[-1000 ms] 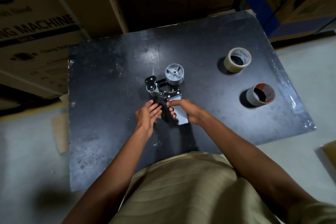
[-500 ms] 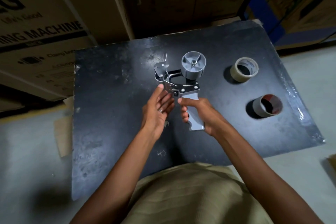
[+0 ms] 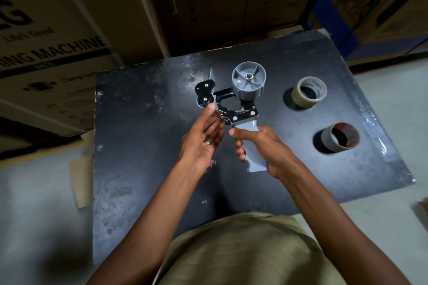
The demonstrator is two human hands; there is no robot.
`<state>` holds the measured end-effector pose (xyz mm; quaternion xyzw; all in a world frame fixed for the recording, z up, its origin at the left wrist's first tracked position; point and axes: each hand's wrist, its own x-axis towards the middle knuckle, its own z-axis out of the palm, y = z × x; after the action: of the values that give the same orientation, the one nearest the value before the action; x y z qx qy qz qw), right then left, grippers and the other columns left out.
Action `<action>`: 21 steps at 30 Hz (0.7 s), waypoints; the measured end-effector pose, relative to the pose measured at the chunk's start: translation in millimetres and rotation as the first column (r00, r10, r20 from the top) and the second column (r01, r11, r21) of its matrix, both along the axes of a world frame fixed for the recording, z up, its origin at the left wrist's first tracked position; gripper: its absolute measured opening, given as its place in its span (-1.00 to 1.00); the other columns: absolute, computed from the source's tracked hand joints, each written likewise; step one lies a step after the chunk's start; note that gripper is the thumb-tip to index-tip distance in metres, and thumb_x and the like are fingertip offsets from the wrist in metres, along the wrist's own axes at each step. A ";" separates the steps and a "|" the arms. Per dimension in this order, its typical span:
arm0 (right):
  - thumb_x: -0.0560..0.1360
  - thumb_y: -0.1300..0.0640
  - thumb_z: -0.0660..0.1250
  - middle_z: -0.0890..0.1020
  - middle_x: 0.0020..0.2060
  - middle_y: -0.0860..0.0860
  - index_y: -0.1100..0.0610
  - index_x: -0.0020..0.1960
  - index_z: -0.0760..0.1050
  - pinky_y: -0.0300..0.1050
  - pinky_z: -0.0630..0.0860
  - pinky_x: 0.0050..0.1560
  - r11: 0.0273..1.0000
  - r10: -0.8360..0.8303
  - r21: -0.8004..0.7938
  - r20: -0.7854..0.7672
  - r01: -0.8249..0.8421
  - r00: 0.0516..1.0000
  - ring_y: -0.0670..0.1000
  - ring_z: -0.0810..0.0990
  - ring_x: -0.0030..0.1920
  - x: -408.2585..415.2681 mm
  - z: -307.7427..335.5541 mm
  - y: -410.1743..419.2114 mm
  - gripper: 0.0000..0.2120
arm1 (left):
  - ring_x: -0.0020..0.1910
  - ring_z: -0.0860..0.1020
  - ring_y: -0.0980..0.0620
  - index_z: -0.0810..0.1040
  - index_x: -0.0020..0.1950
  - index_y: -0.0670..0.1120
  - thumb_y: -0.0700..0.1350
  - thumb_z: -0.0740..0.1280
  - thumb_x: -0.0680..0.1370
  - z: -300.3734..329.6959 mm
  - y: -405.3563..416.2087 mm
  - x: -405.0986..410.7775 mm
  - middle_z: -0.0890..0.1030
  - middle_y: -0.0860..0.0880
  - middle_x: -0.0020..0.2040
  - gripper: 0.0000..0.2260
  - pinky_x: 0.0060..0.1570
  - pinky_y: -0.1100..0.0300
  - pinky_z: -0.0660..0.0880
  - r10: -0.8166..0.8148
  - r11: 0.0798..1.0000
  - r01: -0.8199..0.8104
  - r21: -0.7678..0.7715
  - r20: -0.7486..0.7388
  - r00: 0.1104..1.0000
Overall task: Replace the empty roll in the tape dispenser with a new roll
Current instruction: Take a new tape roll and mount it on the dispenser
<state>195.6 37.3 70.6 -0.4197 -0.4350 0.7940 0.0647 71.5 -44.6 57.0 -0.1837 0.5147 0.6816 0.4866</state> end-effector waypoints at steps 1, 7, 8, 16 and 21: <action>0.52 0.26 0.44 0.50 -0.41 0.05 0.19 -0.08 0.52 -0.19 0.44 -0.46 1.000 -0.002 0.000 0.001 0.002 1.000 -0.01 0.47 -0.49 -0.1 -0.2 -0.3 -0.90 | -0.03 0.69 -0.01 0.64 0.04 -0.22 -0.01 0.59 0.35 0.8 0.2 0.1 0.73 -0.14 -0.03 -0.61 0.09 0.11 0.65 0.007 1.000 -0.007 0.000 0.001 1.000; 0.52 0.22 0.46 0.51 -0.40 0.05 0.16 -0.15 0.54 -0.16 0.44 -0.44 0.999 -0.032 -0.022 -0.012 0.032 0.999 0.01 0.46 -0.46 -0.7 -0.9 2.8 -0.88 | -0.07 0.68 -0.01 0.63 -0.06 -0.19 -0.06 0.57 0.43 4.9 8.9 2.9 0.68 -0.18 0.00 -0.75 0.08 0.13 0.65 0.057 0.998 -0.057 0.000 -0.034 0.998; 0.52 0.21 0.47 0.51 -0.40 0.05 0.15 -0.17 0.56 -0.16 0.43 -0.44 0.999 -0.040 -0.030 -0.021 0.039 0.999 0.01 0.45 -0.46 -0.7 -0.8 3.6 -0.87 | -0.10 0.68 0.00 0.62 -0.08 -0.19 -0.06 0.57 0.43 5.1 10.6 3.5 0.67 -0.17 -0.02 -0.76 0.08 0.14 0.66 0.067 0.998 -0.067 0.002 -0.043 0.997; 0.53 0.19 0.46 0.48 -0.40 0.04 0.16 -0.20 0.55 -0.17 0.43 -0.44 0.992 -0.096 -0.083 -0.046 0.092 0.994 0.00 0.43 -0.45 0.0 -1.6 10.2 -0.84 | -0.16 0.68 0.03 0.63 -0.09 -0.20 -0.08 0.57 0.44 6.9 17.3 12.0 0.68 -0.13 -0.13 -0.77 0.12 0.09 0.65 0.096 0.995 -0.095 0.023 -0.068 0.993; 0.53 0.21 0.45 0.47 -0.39 0.04 0.18 -0.15 0.53 -0.18 0.43 -0.44 0.987 -0.133 -0.102 -0.058 0.127 0.989 -0.01 0.42 -0.44 -1.0 -4.4 19.6 -0.87 | -0.03 0.73 -0.01 0.64 -0.08 -0.22 -0.13 0.56 0.45 9.3 18.0 25.0 0.73 -0.17 -0.09 -0.81 0.05 0.18 0.66 0.119 0.992 -0.118 0.046 -0.027 0.993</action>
<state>194.6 56.9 66.3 -0.4239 -0.3649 0.8216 0.1099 96.5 -26.6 66.3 -0.1930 0.4949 0.7232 0.4414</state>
